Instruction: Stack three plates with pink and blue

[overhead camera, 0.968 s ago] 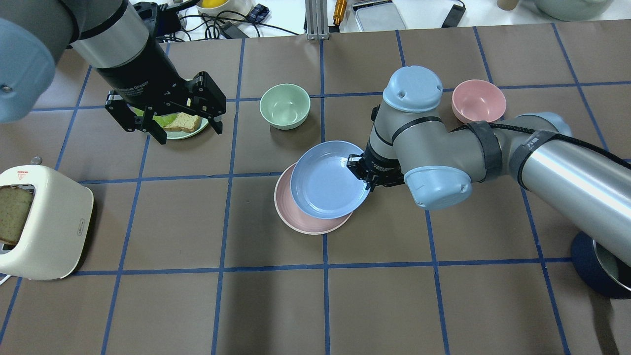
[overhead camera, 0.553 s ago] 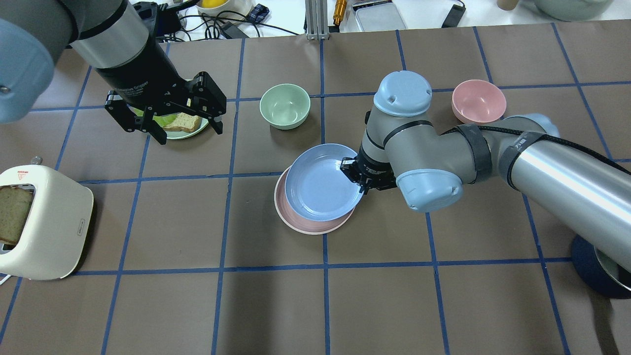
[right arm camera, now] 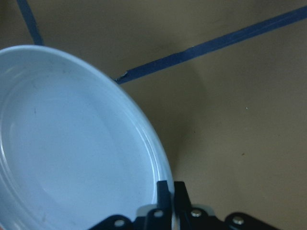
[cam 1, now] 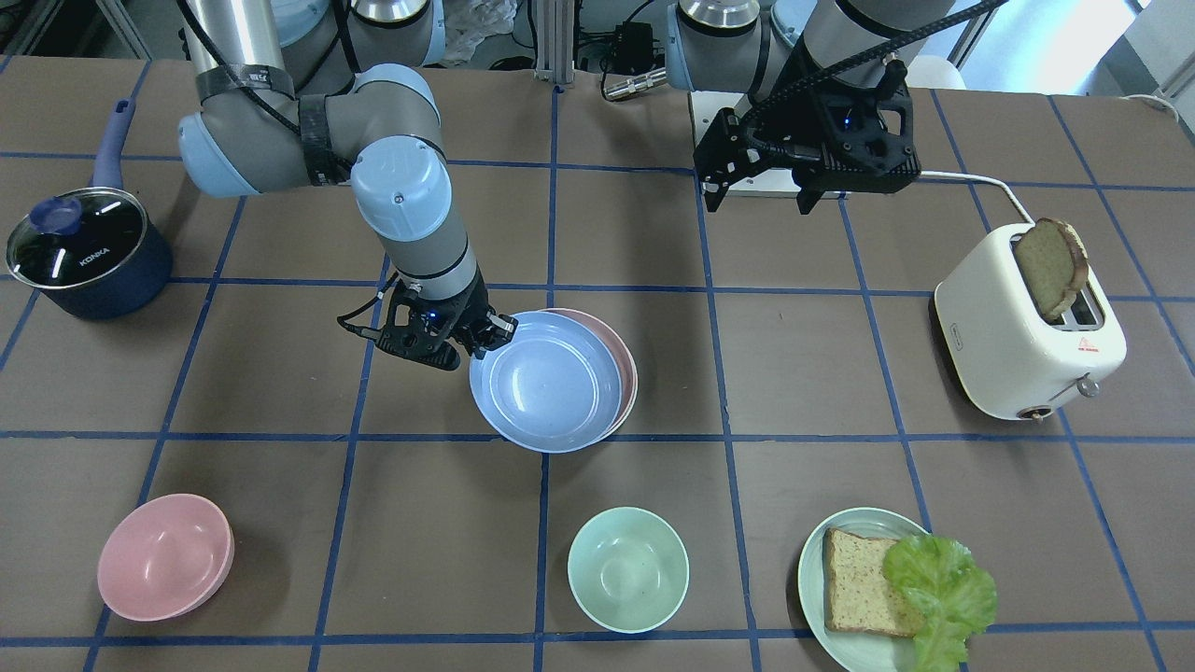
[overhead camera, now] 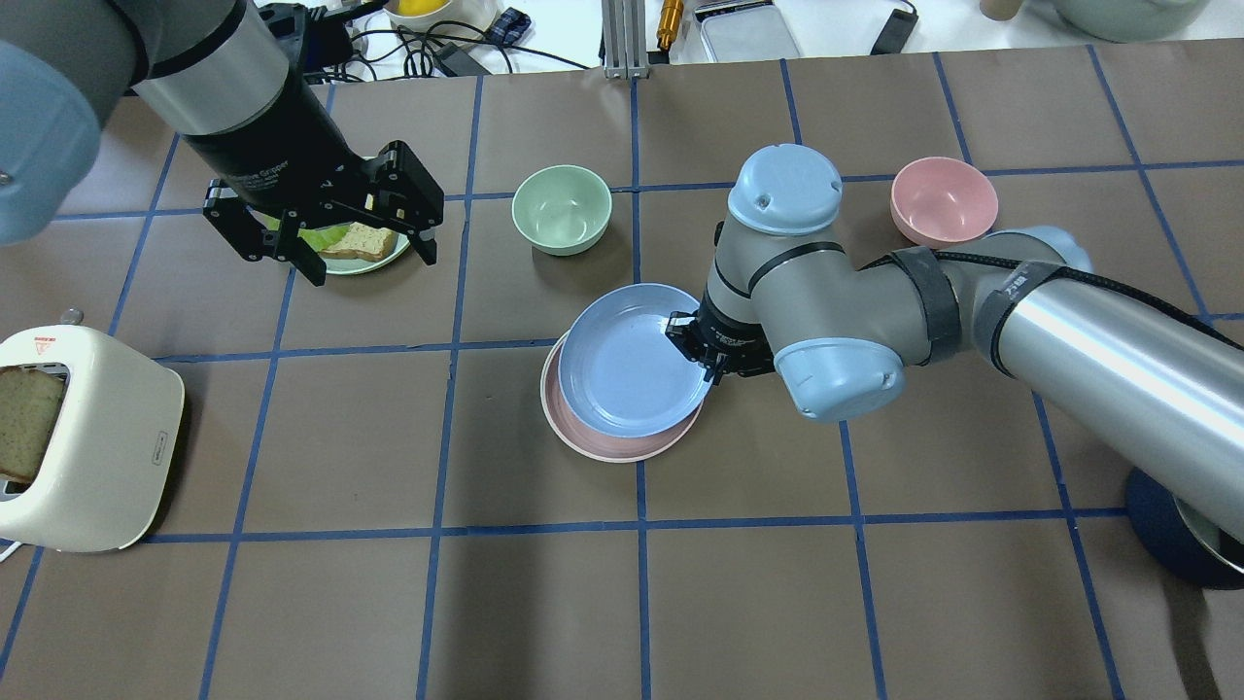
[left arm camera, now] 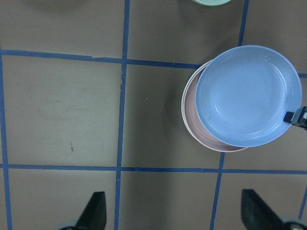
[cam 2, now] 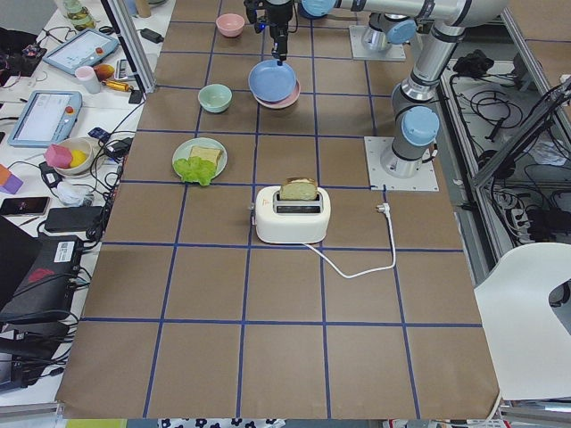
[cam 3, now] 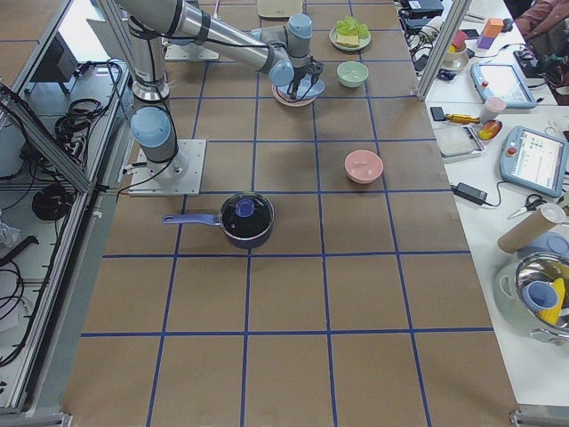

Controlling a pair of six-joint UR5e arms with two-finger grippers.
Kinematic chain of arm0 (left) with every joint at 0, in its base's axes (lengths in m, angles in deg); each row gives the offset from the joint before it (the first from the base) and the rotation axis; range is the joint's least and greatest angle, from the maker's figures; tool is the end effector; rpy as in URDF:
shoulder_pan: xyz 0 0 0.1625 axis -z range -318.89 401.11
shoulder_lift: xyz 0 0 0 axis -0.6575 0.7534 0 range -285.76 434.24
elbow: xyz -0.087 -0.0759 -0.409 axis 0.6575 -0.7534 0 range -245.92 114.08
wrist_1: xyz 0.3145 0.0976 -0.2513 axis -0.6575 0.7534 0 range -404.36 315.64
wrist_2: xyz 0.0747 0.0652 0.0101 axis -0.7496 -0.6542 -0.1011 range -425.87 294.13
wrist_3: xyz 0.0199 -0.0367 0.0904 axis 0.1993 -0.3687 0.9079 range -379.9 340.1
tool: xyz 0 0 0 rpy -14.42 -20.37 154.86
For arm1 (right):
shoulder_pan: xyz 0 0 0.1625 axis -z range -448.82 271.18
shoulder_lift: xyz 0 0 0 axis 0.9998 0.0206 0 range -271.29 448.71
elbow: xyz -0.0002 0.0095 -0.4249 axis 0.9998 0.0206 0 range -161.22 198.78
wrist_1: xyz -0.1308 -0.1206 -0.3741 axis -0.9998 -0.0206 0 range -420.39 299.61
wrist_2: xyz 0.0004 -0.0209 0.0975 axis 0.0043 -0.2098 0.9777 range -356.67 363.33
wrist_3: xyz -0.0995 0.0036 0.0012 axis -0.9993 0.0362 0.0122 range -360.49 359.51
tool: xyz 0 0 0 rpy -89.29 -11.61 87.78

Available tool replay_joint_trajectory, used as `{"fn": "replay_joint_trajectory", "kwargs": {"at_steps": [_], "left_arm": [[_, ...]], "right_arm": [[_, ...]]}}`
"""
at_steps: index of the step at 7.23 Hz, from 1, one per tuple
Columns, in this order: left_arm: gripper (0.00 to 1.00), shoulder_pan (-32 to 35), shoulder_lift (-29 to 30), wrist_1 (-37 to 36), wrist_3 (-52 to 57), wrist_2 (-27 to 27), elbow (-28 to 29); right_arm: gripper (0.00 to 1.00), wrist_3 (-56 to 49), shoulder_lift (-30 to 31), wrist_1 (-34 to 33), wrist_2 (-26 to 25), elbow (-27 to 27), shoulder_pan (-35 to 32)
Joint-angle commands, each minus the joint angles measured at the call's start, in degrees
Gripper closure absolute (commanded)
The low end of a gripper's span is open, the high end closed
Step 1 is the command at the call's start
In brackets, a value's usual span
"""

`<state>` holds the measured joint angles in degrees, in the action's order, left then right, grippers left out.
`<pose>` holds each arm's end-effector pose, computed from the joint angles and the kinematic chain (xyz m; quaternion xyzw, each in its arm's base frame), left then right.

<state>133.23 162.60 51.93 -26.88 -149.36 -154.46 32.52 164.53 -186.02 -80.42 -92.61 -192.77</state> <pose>-0.1619 -0.4679 0.5042 0.0439 -0.9970 -0.0321 0.0543 0.2660 -0.4728 0.2475 0.1652 0.9847 0.0213 0.0502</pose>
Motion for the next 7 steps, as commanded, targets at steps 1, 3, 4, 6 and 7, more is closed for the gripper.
{"fn": "replay_joint_trajectory", "kwargs": {"at_steps": [1,3,4,6,7], "left_arm": [[0.0,0.0,-0.1,0.1,0.1,0.0,0.0],[0.0,-0.1,-0.1,-0.1,0.1,-0.1,0.2],[0.0,-0.1,-0.1,-0.1,0.1,-0.1,0.2],[0.0,-0.2,-0.2,-0.1,0.1,-0.1,0.2],[0.0,-0.1,-0.2,-0.1,0.0,-0.1,0.5]], "right_arm": [[0.25,0.7,-0.3,-2.2,0.0,0.1,0.1],[0.12,-1.8,-0.4,-2.1,-0.3,1.9,1.5],[0.08,-8.6,-0.3,-1.7,-3.0,3.9,3.5],[0.01,-19.5,0.1,0.6,-4.0,8.2,9.3],[0.0,-23.7,0.7,4.9,-4.1,10.8,11.5]]}}
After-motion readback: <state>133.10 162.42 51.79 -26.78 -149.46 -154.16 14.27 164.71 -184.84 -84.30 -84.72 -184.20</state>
